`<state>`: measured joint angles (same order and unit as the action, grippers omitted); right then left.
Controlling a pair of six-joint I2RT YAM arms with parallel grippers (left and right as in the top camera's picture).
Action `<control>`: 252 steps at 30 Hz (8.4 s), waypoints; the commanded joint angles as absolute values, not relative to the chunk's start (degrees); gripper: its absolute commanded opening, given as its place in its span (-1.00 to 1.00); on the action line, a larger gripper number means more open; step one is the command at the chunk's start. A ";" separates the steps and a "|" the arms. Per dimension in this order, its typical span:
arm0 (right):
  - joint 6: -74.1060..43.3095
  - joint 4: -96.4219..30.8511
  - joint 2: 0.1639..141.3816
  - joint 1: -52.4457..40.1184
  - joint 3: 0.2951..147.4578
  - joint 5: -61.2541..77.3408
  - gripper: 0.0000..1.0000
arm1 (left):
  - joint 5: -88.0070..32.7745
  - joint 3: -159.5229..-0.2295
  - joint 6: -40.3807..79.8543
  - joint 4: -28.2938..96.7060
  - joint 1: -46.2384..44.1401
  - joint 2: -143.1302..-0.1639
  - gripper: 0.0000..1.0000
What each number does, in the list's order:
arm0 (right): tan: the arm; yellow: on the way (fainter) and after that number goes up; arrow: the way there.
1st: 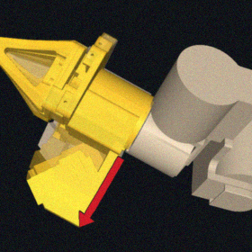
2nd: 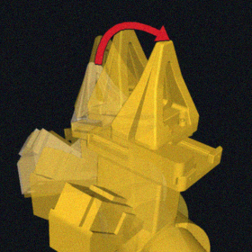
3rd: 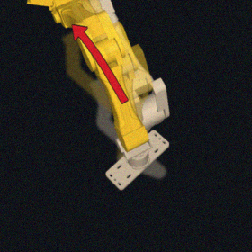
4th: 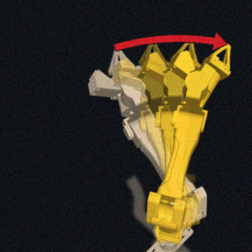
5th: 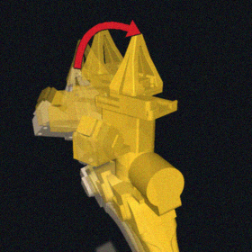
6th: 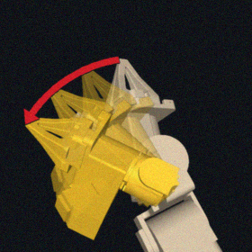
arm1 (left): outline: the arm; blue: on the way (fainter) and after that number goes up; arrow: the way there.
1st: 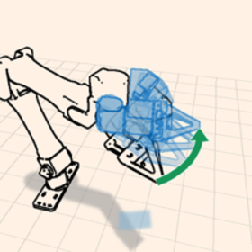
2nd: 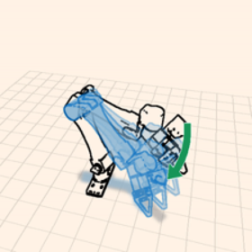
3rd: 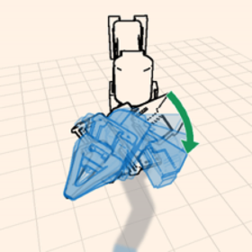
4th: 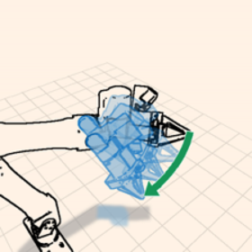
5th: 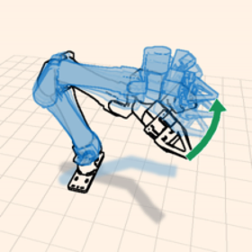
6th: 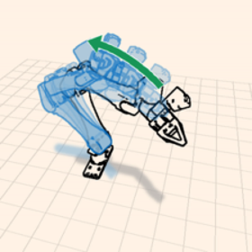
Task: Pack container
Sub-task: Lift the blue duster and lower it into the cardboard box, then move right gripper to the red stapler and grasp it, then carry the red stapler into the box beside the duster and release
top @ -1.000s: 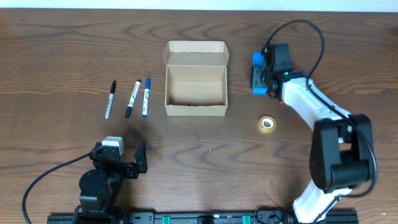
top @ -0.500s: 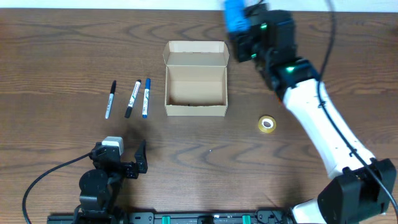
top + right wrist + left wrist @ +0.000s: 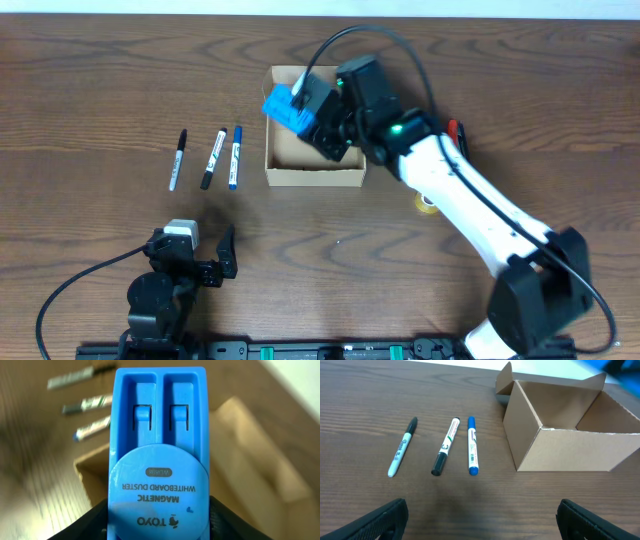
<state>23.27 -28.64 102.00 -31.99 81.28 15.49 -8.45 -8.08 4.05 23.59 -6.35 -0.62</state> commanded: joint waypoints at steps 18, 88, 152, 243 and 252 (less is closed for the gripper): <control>44.03 -33.71 106.41 -30.52 81.69 16.32 0.30 | -8.60 -6.92 3.81 23.70 -5.91 -0.25 0.91; -9.56 -42.11 118.06 2.39 81.73 -4.47 0.75 | -8.60 -6.92 3.81 23.70 -5.91 -0.25 0.91; 4.71 -47.37 110.69 -16.27 106.04 4.47 -0.98 | -8.60 -6.92 3.84 23.70 -5.91 -0.25 0.91; 52.69 -51.94 127.52 -31.70 112.81 8.38 0.00 | -8.60 -6.92 3.84 23.70 -5.91 -0.25 0.91; 42.09 -60.34 113.71 -30.48 112.81 6.66 -0.02 | -8.60 -6.92 3.81 23.70 -5.91 -0.25 0.91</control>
